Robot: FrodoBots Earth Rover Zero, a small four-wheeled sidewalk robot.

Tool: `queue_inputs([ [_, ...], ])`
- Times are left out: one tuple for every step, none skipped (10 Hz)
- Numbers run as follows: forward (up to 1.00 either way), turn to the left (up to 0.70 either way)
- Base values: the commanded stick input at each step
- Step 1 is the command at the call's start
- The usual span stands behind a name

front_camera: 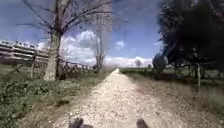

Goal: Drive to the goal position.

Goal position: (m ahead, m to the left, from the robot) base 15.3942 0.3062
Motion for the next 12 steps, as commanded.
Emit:
queue_inputs([
  [0.7,0.0],
  [0.7,0.0],
  [0.7,-0.25],
  [0.7,-0.35],
  [0.7,-0.35],
  [0.7,-0.15],
  [0.7,0.0],
  [0.7,0.0],
  [0.7,0.0],
  [0.7,0.0],
  [0.7,0.0],
  [0.7,0.0],
])
